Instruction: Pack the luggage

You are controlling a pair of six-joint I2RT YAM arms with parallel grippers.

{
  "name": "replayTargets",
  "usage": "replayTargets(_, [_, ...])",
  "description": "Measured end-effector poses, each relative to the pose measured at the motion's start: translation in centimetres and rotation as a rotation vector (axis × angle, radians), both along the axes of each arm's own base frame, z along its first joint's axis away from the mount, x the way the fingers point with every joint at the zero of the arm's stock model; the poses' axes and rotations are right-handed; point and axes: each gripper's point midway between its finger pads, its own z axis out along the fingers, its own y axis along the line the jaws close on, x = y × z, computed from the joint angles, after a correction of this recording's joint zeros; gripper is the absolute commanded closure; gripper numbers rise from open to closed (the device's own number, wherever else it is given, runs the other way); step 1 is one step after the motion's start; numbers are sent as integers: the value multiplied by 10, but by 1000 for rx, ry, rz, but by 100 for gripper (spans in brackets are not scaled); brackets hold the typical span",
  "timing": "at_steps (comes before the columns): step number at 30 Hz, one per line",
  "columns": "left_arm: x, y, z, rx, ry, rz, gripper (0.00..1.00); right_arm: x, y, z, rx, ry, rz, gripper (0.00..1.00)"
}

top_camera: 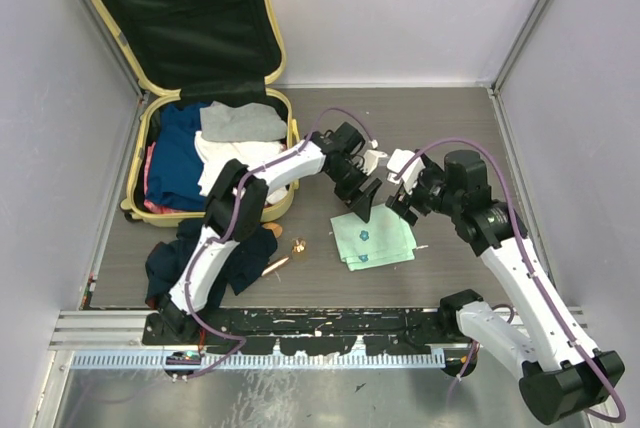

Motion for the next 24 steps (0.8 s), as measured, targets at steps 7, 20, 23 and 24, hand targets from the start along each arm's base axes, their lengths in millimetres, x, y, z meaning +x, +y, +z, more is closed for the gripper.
replayTargets(7, [3, -22, -11, -33, 4, -15, 61, -3, 2, -2, 50, 53, -38, 17])
replayTargets(20, [4, -46, -10, -36, 5, 9, 100, 4, 1, -6, 82, 93, -105, 12])
replayTargets(23, [12, -46, 1, -42, -25, 34, 100, 9, 3, 6, 113, 55, -113, 11])
replayTargets(24, [17, -44, 10, -47, -40, 50, 100, 10, 3, 10, 123, 42, -116, 10])
